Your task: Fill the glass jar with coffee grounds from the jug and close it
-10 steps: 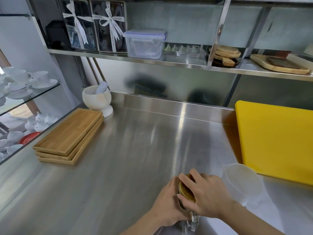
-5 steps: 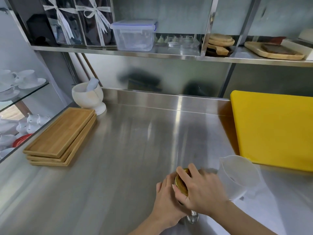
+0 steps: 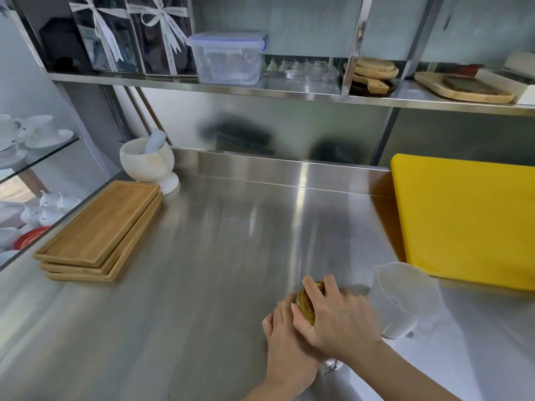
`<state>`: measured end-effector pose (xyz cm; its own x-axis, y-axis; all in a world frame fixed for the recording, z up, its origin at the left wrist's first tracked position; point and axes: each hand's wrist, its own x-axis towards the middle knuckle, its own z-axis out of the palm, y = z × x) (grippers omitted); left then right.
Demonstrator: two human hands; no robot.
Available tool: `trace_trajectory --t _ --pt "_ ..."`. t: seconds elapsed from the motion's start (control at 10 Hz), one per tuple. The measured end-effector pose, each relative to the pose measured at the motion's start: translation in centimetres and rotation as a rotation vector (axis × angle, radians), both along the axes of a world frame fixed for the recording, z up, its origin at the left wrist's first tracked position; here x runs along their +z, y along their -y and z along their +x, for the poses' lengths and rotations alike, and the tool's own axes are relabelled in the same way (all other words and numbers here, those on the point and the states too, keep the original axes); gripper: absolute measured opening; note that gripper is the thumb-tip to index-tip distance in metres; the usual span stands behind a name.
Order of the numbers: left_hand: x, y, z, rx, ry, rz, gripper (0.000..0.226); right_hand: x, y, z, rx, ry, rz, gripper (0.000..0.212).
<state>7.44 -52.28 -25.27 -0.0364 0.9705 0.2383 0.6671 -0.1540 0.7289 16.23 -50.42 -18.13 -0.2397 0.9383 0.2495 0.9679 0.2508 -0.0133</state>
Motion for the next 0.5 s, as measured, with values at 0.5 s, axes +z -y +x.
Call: trace_trajectory --t 0.5 --pt "9.6 -2.9 -8.7 -0.092 -0.311 -0.318 0.059 5.9 0.4 0.9 -0.051 -0.049 -0.301 0.104"
